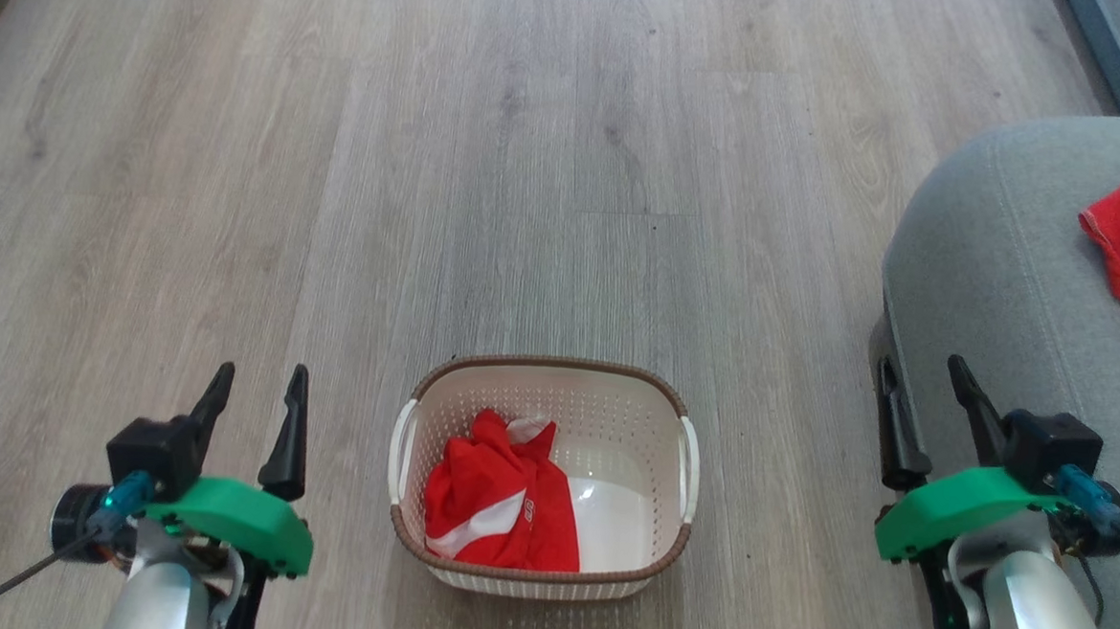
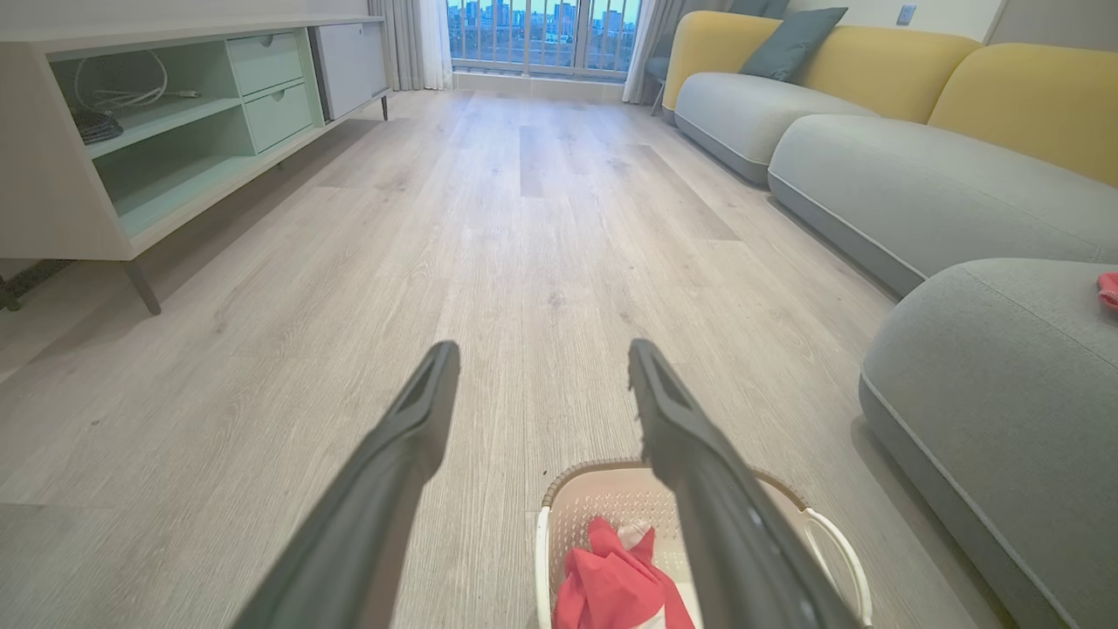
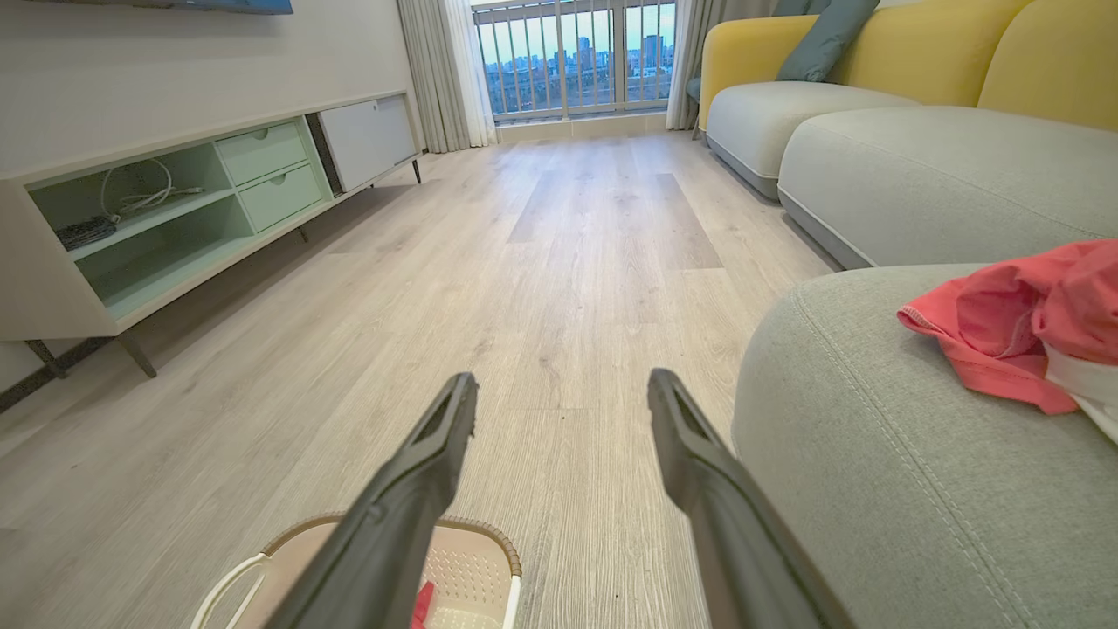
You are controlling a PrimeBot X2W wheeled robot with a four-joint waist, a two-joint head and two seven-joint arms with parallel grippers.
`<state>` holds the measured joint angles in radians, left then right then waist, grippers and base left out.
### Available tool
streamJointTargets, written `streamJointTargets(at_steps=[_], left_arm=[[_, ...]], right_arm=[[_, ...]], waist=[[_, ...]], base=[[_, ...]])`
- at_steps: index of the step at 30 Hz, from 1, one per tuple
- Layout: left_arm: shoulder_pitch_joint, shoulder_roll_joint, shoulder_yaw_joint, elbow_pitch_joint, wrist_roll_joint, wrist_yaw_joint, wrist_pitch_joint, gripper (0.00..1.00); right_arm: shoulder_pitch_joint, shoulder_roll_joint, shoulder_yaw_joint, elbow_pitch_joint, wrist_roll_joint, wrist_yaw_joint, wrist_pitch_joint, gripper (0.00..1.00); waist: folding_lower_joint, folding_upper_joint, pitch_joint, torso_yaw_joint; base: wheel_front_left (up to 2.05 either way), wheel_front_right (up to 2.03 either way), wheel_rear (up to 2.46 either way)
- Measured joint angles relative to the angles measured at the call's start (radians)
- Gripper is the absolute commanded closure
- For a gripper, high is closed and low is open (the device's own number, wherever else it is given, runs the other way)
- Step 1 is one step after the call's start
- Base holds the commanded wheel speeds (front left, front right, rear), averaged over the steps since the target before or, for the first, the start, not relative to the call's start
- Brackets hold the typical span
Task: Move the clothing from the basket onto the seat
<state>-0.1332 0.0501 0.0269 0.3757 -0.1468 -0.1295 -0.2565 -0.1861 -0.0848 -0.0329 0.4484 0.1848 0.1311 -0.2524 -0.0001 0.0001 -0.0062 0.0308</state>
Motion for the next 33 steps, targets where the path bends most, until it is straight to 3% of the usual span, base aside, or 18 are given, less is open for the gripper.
streamJointTargets(at_steps=[12,23,33], left_arm=[[-0.012,-0.001,-0.064,0.035,-0.001,0.000,0.000,0.00],[-0.189,-0.008,-0.184,0.099,-0.012,0.000,0.000,0.00],[-0.409,-0.001,-0.320,0.290,0.005,0.000,0.000,0.00]], right_arm=[[-0.046,0.009,0.025,-0.052,-0.001,0.000,0.000,0.00],[-0.237,0.015,0.042,-0.137,-0.017,0.000,0.000,0.00],[-0.379,0.018,0.051,-0.185,-0.035,0.000,0.000,0.00]], waist=[[0.0001,0.0000,0.090,-0.017],[0.0003,0.0000,0.329,-0.059],[0.0005,-0.0001,0.576,-0.106]], base=[[0.00,0.00,0.00],[0.00,0.00,0.00],[0.00,0.00,0.00]])
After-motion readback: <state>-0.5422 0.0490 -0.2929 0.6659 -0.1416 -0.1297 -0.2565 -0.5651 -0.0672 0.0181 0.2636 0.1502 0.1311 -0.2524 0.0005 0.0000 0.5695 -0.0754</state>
